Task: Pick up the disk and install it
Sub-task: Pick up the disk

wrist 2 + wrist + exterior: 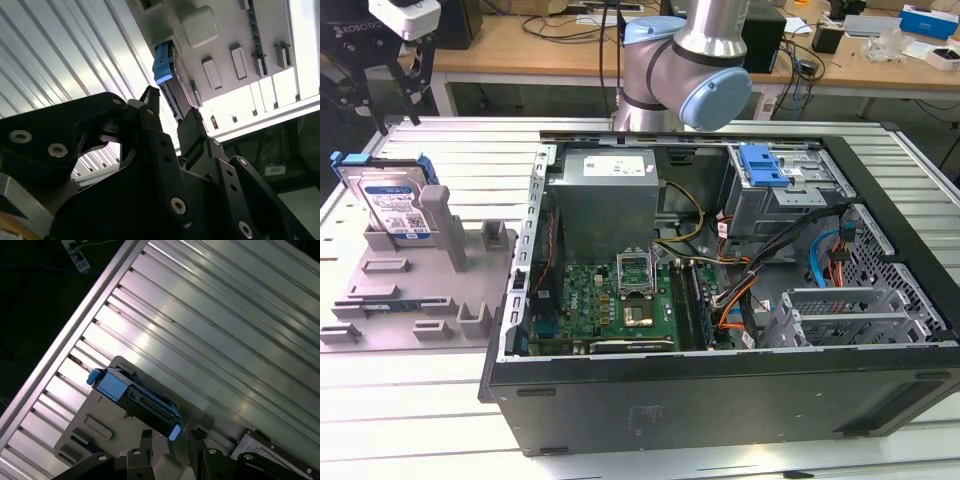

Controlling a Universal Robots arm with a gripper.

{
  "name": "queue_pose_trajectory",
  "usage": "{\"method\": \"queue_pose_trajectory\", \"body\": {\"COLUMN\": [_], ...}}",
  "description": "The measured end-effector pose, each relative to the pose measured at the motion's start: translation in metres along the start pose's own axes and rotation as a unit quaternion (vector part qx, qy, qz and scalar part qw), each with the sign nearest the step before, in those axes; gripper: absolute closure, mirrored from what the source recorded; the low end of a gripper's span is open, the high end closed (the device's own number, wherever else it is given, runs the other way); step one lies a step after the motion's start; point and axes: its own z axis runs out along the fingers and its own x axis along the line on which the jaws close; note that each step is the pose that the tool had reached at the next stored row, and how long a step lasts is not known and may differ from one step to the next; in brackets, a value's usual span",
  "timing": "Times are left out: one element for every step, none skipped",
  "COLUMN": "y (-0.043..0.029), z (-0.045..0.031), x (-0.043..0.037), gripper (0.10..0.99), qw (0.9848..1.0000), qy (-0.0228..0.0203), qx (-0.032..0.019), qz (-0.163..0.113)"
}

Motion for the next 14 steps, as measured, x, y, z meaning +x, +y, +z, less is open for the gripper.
{"method": "queue_pose_trajectory", "body": {"y": [0.0,0.0,0.0,0.0,0.0,0.0,0.0,-0.0001,-0.0001,-0.0001,0.0,-0.0001,-0.0001,0.0], "z": [0.0001,0.0002,0.0003,0.0003,0.0005,0.0005,0.0006,0.0007,0.0006,0.0007,0.0007,0.0007,0.0007,0.0007], "x": [0.0,0.0,0.0,0.0,0.0,0.0,0.0,0.0,0.0,0.0,0.0,0.0,0.0,0.0], "gripper": [0.663,0.663,0.663,0.651,0.588,0.588,0.588,0.588,0.588,0.588,0.588,0.588,0.588,0.588], "qw": [0.9999,0.9995,0.9992,0.9987,0.9977,0.997,0.996,0.9947,0.9937,0.9929,0.9912,0.9902,0.9891,0.9868], "qy": [0.0007,0.0016,0.0021,0.0027,0.0035,0.004,0.0047,0.0054,0.0058,0.0061,0.0067,0.0071,0.0074,0.0082], "qx": [-0.0002,-0.0004,-0.0005,-0.0007,-0.0009,-0.001,-0.0011,-0.0013,-0.0013,-0.0014,-0.0015,-0.0015,-0.0016,-0.0016], "qz": [-0.014,-0.031,-0.039,-0.051,-0.067,-0.077,-0.09,-0.103,-0.112,-0.119,-0.132,-0.139,-0.147,-0.162]}}
